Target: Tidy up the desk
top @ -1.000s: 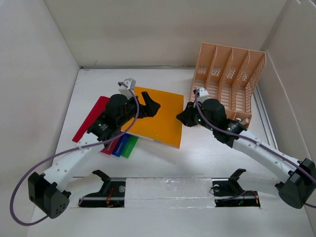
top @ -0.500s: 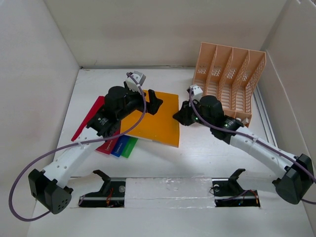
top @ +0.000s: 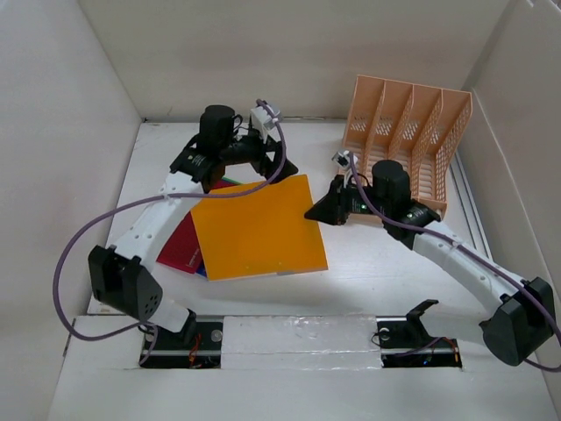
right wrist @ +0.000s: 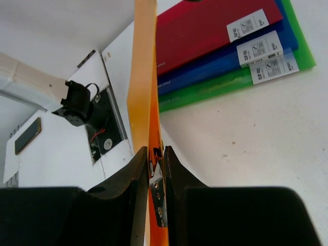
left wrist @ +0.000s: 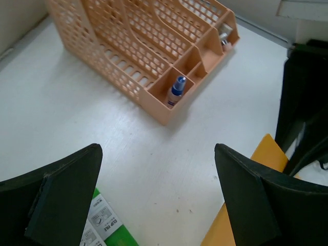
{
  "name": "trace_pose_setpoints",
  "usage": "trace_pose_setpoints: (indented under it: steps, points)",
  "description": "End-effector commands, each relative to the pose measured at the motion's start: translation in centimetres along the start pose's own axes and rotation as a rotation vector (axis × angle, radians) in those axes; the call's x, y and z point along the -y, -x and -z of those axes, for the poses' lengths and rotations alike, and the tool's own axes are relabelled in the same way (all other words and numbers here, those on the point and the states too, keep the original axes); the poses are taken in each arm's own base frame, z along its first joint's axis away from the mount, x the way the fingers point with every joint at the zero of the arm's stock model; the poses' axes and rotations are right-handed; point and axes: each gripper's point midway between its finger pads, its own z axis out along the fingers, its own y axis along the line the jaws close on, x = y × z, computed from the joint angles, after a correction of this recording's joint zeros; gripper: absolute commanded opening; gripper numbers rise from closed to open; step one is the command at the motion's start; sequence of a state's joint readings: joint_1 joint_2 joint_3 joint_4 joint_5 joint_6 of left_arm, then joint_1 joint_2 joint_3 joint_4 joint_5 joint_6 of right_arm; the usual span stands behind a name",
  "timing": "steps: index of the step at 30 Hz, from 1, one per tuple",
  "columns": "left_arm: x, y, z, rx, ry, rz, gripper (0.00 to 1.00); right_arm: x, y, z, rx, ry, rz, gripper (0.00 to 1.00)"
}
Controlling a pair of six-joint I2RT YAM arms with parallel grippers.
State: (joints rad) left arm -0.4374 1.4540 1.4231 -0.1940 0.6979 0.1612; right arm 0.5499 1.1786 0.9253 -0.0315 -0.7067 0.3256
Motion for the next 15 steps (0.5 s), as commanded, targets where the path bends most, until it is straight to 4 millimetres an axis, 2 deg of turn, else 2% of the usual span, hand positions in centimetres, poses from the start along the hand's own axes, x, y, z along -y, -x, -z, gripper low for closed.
trace_pose_setpoints:
  steps: [1,4,5,9,12,15]
  points:
    - [3.5,-0.4,0.6,-0.039,-0.243,-0.014,0.88,-1.5,2.6,1.3,0.085,0.105,0.104,0.00]
    - [4.0,-0.5,0.6,-0.034,-0.271,-0.012,0.88,-0.8,3.0,1.9,0.090,0.121,0.103,0.00]
    - [3.6,-0.3,0.8,-0.028,-0.264,-0.003,0.88,-1.2,2.9,1.9,0.084,0.148,0.112,0.00]
    - [2.9,1.3,2.4,0.051,-0.280,0.028,0.89,-1.0,2.4,1.8,0.071,0.177,0.103,0.00]
    - [3.3,2.6,3.5,0.108,-0.281,0.024,0.91,-0.8,1.9,1.5,0.066,0.196,0.082,0.00]
    - [2.7,3.5,3.8,0.133,-0.216,0.020,0.92,-0.7,1.7,1.4,0.061,0.206,0.080,0.00]
